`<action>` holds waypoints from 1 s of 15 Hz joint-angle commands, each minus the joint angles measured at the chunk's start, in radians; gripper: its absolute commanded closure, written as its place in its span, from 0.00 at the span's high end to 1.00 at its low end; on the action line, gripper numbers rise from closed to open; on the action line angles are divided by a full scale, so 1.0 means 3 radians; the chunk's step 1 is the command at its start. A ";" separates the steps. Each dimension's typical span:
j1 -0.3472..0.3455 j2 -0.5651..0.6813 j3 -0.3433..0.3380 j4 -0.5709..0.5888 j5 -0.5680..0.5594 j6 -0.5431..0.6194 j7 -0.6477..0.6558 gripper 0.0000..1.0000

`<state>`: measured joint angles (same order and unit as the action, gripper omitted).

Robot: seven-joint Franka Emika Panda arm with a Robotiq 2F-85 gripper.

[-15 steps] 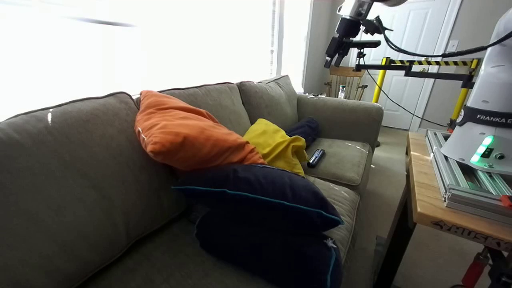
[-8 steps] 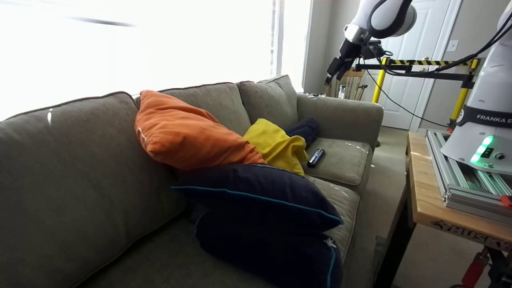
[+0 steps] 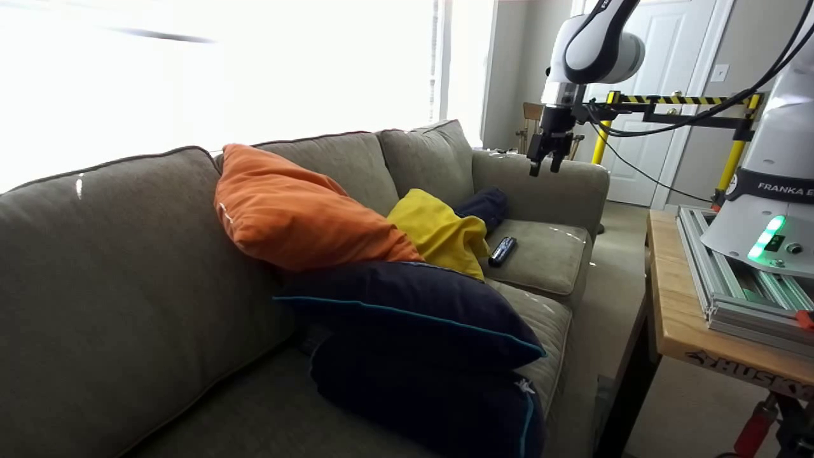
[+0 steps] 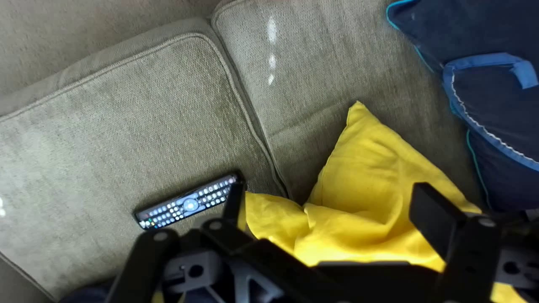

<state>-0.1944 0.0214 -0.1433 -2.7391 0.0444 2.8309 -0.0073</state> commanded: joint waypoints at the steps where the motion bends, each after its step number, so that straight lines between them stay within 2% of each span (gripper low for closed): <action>1: 0.0034 0.0005 -0.0032 0.0004 -0.0005 -0.0028 0.0007 1.00; 9: 0.0034 0.0006 -0.0033 0.0009 -0.0002 -0.0039 0.0007 1.00; 11: 0.0059 0.0086 0.0029 -0.0010 0.0282 0.0112 -0.0305 1.00; 13: 0.0099 0.0209 0.0136 0.0025 0.0738 0.0247 -0.0746 1.00; 14: 0.0088 0.0249 0.0270 0.0028 0.0986 0.0423 -0.1038 1.00; 15: 0.0034 0.0204 0.0497 0.0043 0.1257 0.0439 -0.1279 1.00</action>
<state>-0.1759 0.0508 -0.1023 -2.7424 0.2262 2.8915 -0.1960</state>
